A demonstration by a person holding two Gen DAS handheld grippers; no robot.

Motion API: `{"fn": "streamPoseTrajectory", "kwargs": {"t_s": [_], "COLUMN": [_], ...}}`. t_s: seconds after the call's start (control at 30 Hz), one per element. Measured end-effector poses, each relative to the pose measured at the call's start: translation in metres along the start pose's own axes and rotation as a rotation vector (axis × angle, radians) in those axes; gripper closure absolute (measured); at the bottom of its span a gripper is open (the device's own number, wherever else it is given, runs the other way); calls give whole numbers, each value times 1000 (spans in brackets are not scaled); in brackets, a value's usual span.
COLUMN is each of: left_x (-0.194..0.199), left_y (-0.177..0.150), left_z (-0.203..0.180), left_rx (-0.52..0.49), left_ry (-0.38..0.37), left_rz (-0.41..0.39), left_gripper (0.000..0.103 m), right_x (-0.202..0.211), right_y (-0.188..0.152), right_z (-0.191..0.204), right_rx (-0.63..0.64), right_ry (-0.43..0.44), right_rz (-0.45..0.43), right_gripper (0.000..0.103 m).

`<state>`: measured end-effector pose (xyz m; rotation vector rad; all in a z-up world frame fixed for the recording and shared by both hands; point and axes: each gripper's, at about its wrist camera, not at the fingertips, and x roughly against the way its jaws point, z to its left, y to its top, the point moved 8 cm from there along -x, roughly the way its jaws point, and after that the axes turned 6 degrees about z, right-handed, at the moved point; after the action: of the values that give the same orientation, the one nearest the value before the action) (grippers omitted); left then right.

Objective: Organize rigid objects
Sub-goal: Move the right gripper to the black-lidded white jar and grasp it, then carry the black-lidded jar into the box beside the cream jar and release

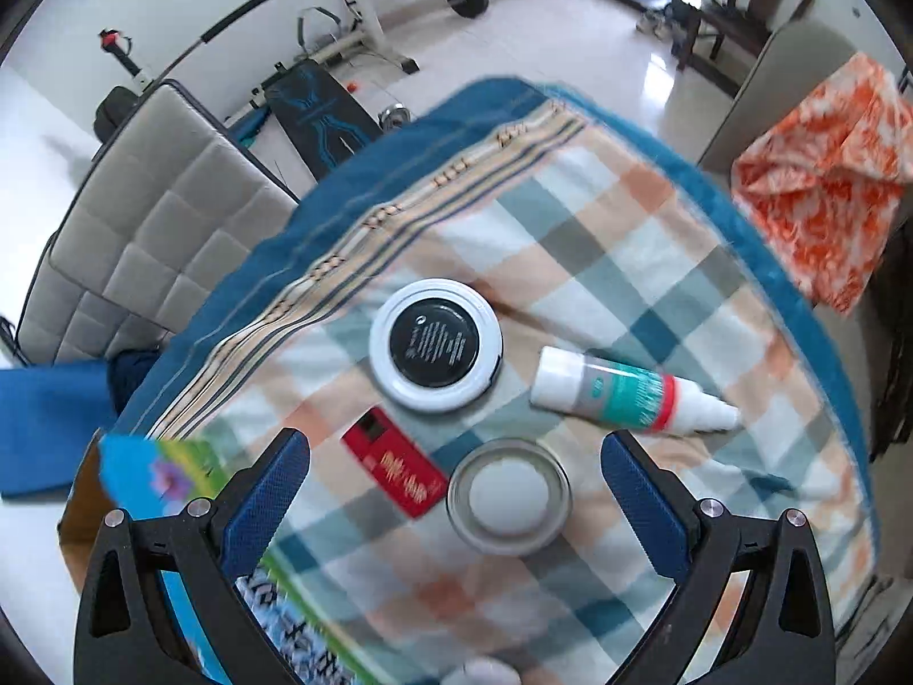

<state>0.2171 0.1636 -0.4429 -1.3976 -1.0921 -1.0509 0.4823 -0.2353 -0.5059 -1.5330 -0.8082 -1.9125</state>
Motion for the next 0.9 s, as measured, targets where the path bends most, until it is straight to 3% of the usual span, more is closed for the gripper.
{"fn": "streamPoseTrajectory", "kwargs": {"t_s": [0.2,0.37,0.4,0.43,0.47,0.6,0.9], "left_x": [0,-2,-2,-2,-2,-2,-1], "left_y": [1,1,1,2,2,3,2], "left_z": [0,1,1,1,0,1,-1], "left_rx": [15,16,17,17,17,19,17], "left_ry": [-4,2,3,3,3,-1,15], "left_rz": [4,7,9,9,10,11,7], "left_gripper": [98,98,98,98,98,98,98], "right_x": [-40,-63,-69,-79,-83,-84,-91], "right_y": [18,35,36,34,33,28,-15], "right_z": [11,23,25,23,22,23,32], "right_rx": [-11,67,76,68,53,66,235], "right_ry": [11,-67,-74,-86,-77,-65,-107], "right_rz": [40,49,75,125,145,153,322], "right_gripper": [0,0,8,23,24,25,25]}}
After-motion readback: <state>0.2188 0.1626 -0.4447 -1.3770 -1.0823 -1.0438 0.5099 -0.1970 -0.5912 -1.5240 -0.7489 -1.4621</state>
